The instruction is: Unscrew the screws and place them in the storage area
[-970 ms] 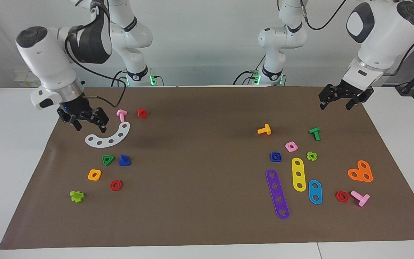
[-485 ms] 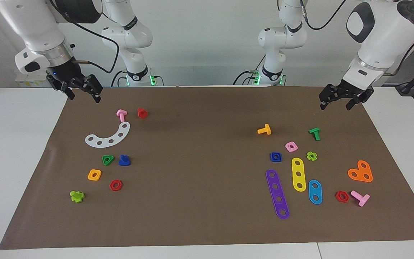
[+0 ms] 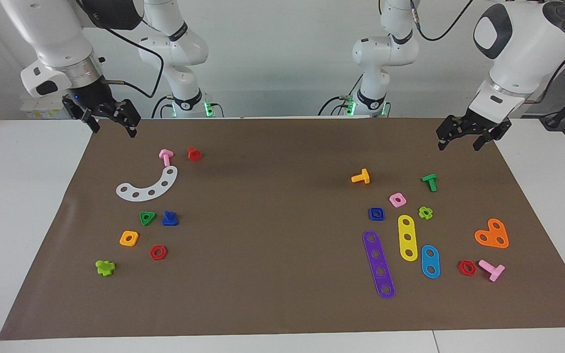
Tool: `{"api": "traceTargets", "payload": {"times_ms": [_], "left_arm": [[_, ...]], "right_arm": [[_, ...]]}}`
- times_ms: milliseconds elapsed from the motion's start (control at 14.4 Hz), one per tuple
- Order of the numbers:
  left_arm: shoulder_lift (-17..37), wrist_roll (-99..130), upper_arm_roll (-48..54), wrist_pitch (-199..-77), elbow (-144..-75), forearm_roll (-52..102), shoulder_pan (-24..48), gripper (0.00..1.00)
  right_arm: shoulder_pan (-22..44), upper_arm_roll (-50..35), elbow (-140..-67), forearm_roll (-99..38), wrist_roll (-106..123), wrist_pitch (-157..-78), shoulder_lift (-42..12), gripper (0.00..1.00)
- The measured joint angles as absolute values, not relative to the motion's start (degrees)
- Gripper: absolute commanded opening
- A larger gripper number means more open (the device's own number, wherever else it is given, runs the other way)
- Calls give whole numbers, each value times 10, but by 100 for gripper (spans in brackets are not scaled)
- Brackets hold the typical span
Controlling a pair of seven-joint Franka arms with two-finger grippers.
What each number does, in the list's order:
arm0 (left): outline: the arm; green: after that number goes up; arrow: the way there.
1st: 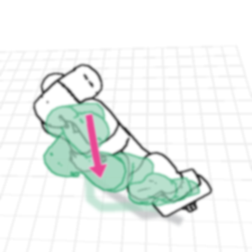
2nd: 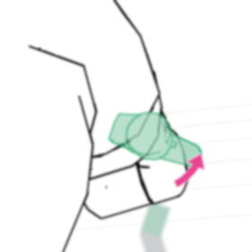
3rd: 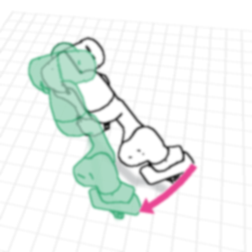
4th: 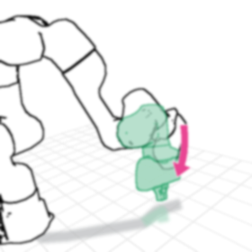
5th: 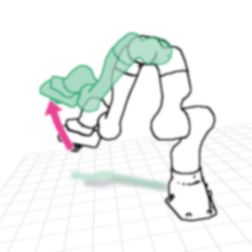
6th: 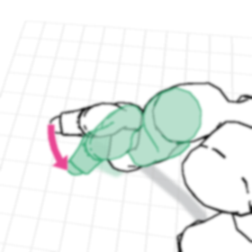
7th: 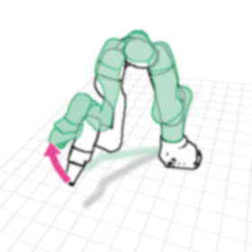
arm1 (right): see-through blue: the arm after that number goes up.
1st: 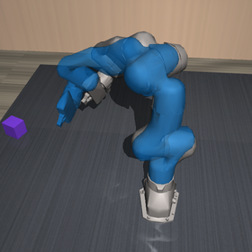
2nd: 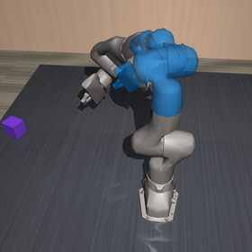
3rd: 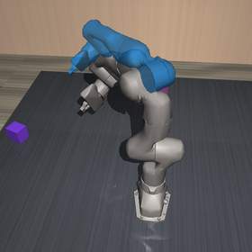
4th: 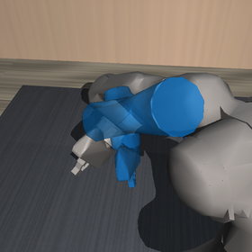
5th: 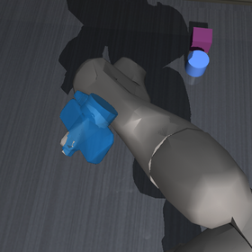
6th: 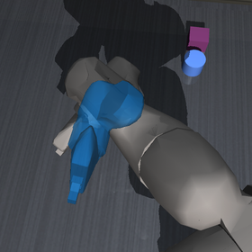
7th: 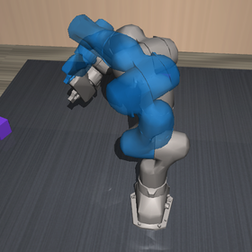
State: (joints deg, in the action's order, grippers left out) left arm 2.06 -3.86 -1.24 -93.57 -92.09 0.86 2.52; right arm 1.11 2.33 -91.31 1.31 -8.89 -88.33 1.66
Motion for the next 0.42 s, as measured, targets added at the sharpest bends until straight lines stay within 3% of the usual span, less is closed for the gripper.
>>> {"api": "traceTargets", "payload": {"times_ms": [416], "left_arm": [[21, -39, -12, -936, -922, 9, 25, 100]], "right_arm": [[11, 23, -908, 13, -89, -876, 16, 100]]}}
